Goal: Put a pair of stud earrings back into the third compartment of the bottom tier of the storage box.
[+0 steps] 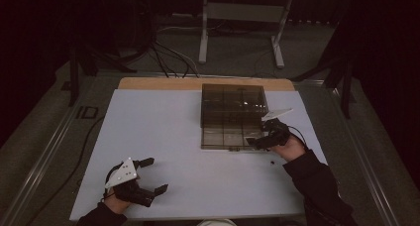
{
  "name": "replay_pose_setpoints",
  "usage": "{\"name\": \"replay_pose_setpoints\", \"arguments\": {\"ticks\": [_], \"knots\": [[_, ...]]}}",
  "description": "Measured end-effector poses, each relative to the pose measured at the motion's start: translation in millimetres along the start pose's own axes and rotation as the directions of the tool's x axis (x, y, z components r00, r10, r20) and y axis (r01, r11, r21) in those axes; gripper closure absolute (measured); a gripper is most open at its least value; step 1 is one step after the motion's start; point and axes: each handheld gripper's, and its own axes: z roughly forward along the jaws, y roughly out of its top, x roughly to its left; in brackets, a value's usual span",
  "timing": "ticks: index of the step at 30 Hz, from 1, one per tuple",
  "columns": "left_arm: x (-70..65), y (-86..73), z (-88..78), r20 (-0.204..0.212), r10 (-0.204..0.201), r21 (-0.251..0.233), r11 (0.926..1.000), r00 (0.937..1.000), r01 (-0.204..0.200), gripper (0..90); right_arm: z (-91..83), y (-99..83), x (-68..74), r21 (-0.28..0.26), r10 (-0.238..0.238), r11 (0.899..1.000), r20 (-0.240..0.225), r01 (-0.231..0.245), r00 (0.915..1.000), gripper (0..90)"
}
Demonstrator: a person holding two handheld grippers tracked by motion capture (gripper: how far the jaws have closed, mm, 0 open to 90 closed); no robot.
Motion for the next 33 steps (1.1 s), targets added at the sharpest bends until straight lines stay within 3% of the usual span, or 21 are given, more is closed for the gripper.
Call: {"name": "replay_pose_setpoints", "arguments": {"ticks": [5, 6, 7, 13, 21, 30, 32, 33], "knots": [[0.2, -0.1, -0.1, -0.001, -0.001, 0.0, 1.0, 1.0, 0.001, 0.8, -9.5, -2.2, 0.3, -0.013, 0.016, 1.0, -0.008, -0.016, 0.9998, 8.6], [0.1, 0.0, -0.3, -0.002, 0.0, 0.0, 1.0, 1.0, 0.0, 0.7, -14.0, -3.8, 1.7, -0.01, 0.017, 1.0, -0.004, -0.017, 0.9999, 1.8], [0.1, 0.0, -0.3, -0.001, 0.0, 0.0, 1.0, 1.0, 0.0, 0.8, -15.9, -4.4, 2.2, -0.009, 0.018, 1.0, -0.003, -0.018, 0.9998, 1.4], [0.0, 0.1, -0.3, -0.001, 0.001, -0.001, 1.0, 1.0, -0.001, 0.8, -33.1, -12.1, 6.3, -0.035, 0.033, 0.999, 0.04, -0.032, 0.9986, 1.4], [-0.1, 0.2, -0.1, 0.0, 0.002, 0.001, 1.0, 1.0, -0.002, 0.7, -46.2, -29.9, 7.7, -0.04, 0.093, 0.995, 0.107, -0.089, 0.9899, 1.4], [-0.2, 0.3, -0.2, -0.001, 0.002, 0.002, 1.0, 1.0, -0.002, 0.7, -46.5, -52.8, 10.0, -0.018, 0.141, 0.99, 0.116, -0.14, 0.9831, 1.9], [-0.1, 0.2, -0.3, 0.0, 0.001, 0.0, 1.0, 1.0, -0.001, 0.7, -45.7, -55.5, 10.4, -0.02, 0.15, 0.989, 0.126, -0.149, 0.9806, 5.7], [-0.1, 0.3, -0.3, 0.0, 0.001, 0.0, 1.0, 1.0, -0.001, 0.7, -44.6, -58.6, 10.8, -0.02, 0.165, 0.986, 0.149, -0.164, 0.975, 12.7]]}}
